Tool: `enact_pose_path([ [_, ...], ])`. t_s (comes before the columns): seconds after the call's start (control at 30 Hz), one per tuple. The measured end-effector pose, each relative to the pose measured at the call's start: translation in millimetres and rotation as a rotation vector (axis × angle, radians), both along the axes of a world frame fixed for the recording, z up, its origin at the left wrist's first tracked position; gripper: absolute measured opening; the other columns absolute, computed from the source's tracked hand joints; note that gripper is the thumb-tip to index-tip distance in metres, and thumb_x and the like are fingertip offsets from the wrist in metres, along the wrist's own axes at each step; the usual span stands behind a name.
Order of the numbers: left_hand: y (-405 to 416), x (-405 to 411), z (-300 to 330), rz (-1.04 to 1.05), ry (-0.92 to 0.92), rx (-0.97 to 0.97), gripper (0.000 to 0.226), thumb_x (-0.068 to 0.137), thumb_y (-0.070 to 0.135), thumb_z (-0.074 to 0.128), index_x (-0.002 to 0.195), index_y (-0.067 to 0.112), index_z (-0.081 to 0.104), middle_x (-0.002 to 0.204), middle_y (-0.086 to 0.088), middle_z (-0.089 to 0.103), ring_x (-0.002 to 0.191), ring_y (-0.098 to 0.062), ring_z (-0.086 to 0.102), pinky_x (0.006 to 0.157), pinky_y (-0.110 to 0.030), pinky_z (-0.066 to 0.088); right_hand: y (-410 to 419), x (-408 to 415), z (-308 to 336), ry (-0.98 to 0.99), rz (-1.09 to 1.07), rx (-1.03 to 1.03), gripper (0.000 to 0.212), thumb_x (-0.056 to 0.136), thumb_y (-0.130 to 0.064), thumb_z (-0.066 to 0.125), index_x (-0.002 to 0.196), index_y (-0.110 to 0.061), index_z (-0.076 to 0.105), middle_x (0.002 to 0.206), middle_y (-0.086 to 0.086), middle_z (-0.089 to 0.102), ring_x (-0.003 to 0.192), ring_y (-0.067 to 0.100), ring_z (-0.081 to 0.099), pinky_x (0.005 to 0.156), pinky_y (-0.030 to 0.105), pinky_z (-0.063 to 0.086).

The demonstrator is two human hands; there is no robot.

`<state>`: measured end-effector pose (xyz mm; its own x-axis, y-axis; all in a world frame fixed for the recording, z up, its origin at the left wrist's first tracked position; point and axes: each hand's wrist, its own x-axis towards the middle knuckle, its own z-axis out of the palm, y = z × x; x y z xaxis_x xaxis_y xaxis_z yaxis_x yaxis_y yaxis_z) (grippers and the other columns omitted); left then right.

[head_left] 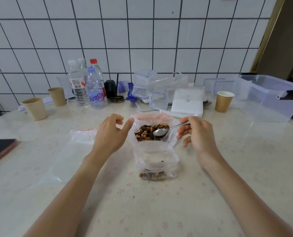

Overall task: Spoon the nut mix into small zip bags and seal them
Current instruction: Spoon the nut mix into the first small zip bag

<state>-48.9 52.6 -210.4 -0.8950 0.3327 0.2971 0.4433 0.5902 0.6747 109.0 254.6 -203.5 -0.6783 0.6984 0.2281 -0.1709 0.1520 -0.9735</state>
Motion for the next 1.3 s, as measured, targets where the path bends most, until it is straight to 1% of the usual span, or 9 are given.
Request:
enact_pose_path([
  [0.1, 7, 5, -10, -0.046, -0.046, 0.05, 0.078, 0.092, 0.075, 0.05, 0.145, 0.019, 0.05, 0.146, -0.002, 0.055, 0.114, -0.016, 0.063, 0.1, -0.048, 0.054, -5, 0, -5, -0.062, -0.01, 0.184, 0.03, 0.107, -0.016, 0.042, 0.09, -0.01, 0.067, 0.062, -0.002, 0.068, 0.059, 0.014, 0.065, 0.045, 0.023, 0.043],
  [0.2, 9, 5, -14, -0.086, -0.178, 0.134, 0.076, 0.094, 0.068, 0.055, 0.15, 0.017, 0.048, 0.151, -0.004, 0.054, 0.129, -0.021, 0.059, 0.102, -0.042, 0.052, -8, -2, -8, -0.108, 0.027, 0.249, 0.03, 0.108, -0.019, 0.043, 0.091, -0.015, 0.067, 0.068, -0.002, 0.07, 0.064, 0.015, 0.065, 0.049, 0.02, 0.045],
  [0.3, 10, 5, -14, -0.13, -0.248, 0.203, 0.052, 0.099, 0.054, 0.059, 0.138, 0.02, 0.061, 0.134, 0.001, 0.066, 0.117, -0.018, 0.062, 0.091, -0.033, 0.05, -7, -4, -10, -0.124, 0.066, 0.251, 0.03, 0.109, -0.019, 0.042, 0.093, -0.017, 0.068, 0.072, -0.002, 0.073, 0.068, 0.014, 0.067, 0.05, 0.017, 0.045],
  [0.4, 14, 8, -14, -0.163, -0.283, 0.282, 0.018, 0.104, 0.045, 0.054, 0.104, 0.036, 0.07, 0.103, 0.013, 0.071, 0.104, -0.015, 0.067, 0.078, -0.028, 0.051, -9, -6, -13, -0.163, 0.129, 0.262, 0.028, 0.109, -0.019, 0.043, 0.096, -0.021, 0.067, 0.078, -0.002, 0.076, 0.073, 0.011, 0.071, 0.054, 0.022, 0.048],
  [0.43, 16, 10, -14, -0.176, -0.29, 0.31, 0.019, 0.106, 0.042, 0.052, 0.098, 0.038, 0.069, 0.099, 0.013, 0.072, 0.102, -0.014, 0.067, 0.077, -0.028, 0.052, -10, -7, -14, -0.173, 0.145, 0.263, 0.027, 0.11, -0.02, 0.043, 0.098, -0.021, 0.067, 0.08, -0.001, 0.077, 0.074, 0.011, 0.072, 0.054, 0.023, 0.05],
  [0.67, 23, 11, -15, -0.196, -0.368, 0.455, 0.028, 0.107, 0.023, 0.046, 0.124, 0.029, 0.068, 0.111, 0.009, 0.074, 0.109, -0.013, 0.067, 0.094, -0.035, 0.055, -14, -8, -13, -0.197, 0.192, 0.078, 0.028, 0.11, -0.018, 0.043, 0.112, -0.008, 0.069, 0.094, 0.008, 0.08, 0.083, 0.015, 0.076, 0.058, 0.02, 0.055],
  [0.8, 22, 15, -13, -0.224, -0.37, 0.514, 0.027, 0.106, 0.025, 0.048, 0.116, 0.035, 0.071, 0.106, 0.013, 0.076, 0.107, -0.01, 0.069, 0.093, -0.032, 0.053, -15, -9, -15, -0.195, 0.189, -0.065, 0.03, 0.11, -0.017, 0.042, 0.115, -0.006, 0.069, 0.097, 0.01, 0.08, 0.092, 0.025, 0.077, 0.076, 0.038, 0.061],
  [1.07, 22, 24, -6, -0.317, -0.266, 0.428, 0.04, 0.108, 0.015, 0.043, 0.112, 0.049, 0.062, 0.108, 0.034, 0.07, 0.103, 0.015, 0.063, 0.077, -0.002, 0.047, -14, -9, -12, -0.158, 0.185, -0.218, 0.031, 0.11, -0.017, 0.041, 0.111, -0.005, 0.069, 0.096, 0.012, 0.08, 0.087, 0.026, 0.079, 0.058, 0.031, 0.061],
  [1.3, 24, 25, -10, -0.309, -0.228, 0.433, 0.037, 0.109, 0.014, 0.042, 0.137, 0.026, 0.063, 0.121, 0.016, 0.072, 0.113, 0.002, 0.064, 0.093, -0.018, 0.049, -12, -8, -8, -0.135, 0.174, -0.288, 0.03, 0.109, -0.015, 0.041, 0.113, -0.003, 0.068, 0.098, 0.017, 0.079, 0.094, 0.033, 0.077, 0.052, 0.027, 0.056],
])
